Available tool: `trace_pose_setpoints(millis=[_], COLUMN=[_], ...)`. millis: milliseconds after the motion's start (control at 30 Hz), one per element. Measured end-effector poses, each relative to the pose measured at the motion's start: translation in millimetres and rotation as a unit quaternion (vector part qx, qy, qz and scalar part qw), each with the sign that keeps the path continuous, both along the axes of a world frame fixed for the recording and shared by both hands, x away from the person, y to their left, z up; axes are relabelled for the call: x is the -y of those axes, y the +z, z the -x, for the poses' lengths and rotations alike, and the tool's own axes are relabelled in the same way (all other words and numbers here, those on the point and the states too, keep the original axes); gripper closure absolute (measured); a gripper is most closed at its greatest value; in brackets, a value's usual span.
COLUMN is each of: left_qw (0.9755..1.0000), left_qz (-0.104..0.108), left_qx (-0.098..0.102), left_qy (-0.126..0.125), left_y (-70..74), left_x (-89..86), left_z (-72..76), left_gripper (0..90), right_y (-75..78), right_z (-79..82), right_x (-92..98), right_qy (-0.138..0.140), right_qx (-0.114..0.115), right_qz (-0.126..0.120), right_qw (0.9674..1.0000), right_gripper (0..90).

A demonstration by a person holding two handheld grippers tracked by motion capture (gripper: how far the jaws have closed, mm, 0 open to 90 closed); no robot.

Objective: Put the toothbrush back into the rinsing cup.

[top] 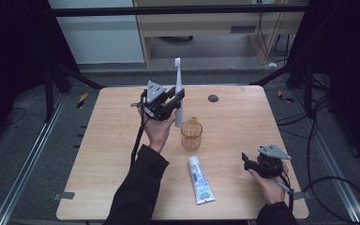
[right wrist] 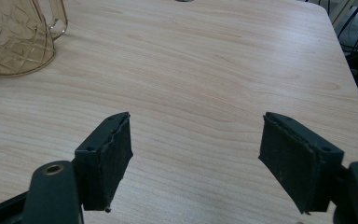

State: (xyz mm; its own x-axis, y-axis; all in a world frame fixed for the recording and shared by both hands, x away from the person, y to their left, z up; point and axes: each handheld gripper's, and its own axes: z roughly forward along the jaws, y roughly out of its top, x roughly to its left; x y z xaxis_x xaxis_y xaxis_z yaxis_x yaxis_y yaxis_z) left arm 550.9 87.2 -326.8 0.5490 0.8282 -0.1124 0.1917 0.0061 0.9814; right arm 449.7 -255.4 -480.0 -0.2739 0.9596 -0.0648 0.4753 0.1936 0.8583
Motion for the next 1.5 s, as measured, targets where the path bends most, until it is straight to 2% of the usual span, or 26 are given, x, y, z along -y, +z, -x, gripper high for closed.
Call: trace_pose_setpoints(millis=[367, 733, 1500], left_qw=[0.9999, 0.9997, 0.9982], left_qz=[-0.005, -0.009, -0.032], left_qx=[-0.006, -0.016, -0.029], left_qy=[-0.013, -0.019, -0.043], left_y=[-12.1, -36.5, -81.1], left_x=[15.2, 20.8, 17.5], left_z=[-11.9, -17.4, -3.8], left_gripper=[67.0, 67.0, 66.9], right_y=[-0.3, -1.0, -1.8], right_z=[0.1, 0.0, -0.4], right_x=[0.9, 0.0, -0.6], right_qy=[0.001, 0.001, 0.003], right_qx=[0.002, 0.002, 0.0], right_qz=[0.002, 0.005, 0.012], right_qw=[1.0, 1.0, 0.9999], right_gripper=[24.4, 24.4, 24.5])
